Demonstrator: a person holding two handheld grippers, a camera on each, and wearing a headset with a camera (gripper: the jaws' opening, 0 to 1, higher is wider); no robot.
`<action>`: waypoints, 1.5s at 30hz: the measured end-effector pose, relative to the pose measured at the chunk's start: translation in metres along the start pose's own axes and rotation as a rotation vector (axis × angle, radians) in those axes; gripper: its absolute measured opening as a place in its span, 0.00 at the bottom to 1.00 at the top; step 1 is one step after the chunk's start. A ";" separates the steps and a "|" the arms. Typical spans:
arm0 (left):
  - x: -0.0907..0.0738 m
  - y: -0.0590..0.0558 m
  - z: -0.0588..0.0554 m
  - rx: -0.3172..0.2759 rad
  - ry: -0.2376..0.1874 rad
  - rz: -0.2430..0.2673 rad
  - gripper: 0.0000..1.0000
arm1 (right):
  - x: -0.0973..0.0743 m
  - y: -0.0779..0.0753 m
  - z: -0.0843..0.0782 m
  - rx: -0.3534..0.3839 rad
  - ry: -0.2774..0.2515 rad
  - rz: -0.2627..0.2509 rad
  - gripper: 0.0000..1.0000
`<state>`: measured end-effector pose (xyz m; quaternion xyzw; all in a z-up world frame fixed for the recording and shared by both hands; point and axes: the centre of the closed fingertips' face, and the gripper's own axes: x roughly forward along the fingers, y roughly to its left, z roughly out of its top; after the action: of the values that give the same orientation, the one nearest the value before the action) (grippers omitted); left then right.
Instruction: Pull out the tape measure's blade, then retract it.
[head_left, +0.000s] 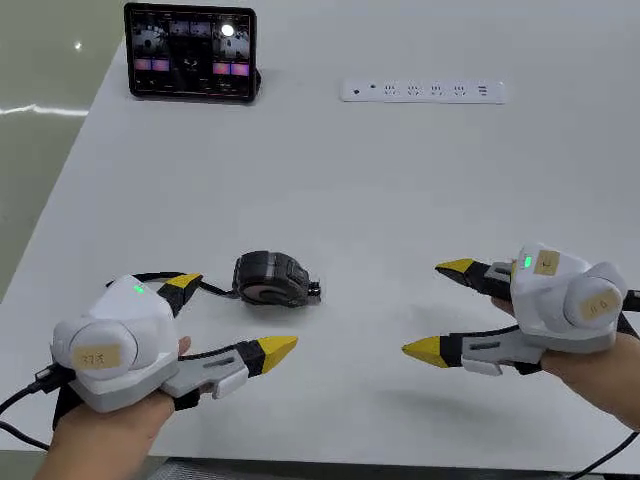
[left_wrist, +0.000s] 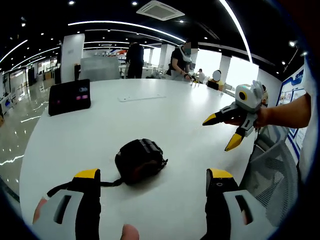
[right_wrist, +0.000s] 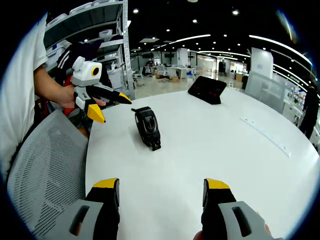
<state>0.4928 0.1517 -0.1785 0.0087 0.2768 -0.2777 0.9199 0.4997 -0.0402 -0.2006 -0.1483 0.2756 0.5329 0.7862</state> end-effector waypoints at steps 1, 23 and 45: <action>-0.001 0.000 0.001 0.004 -0.005 -0.005 0.86 | -0.002 0.000 -0.001 0.004 0.000 -0.003 0.67; -0.019 0.006 -0.005 0.041 0.028 -0.020 0.91 | -0.041 -0.009 -0.016 0.073 -0.004 -0.078 0.75; -0.041 0.008 -0.018 0.057 0.083 -0.072 0.99 | -0.060 -0.001 -0.029 0.111 -0.001 -0.097 0.89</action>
<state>0.4596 0.1823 -0.1736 0.0366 0.3069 -0.3179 0.8963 0.4762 -0.1013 -0.1882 -0.1174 0.2967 0.4781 0.8183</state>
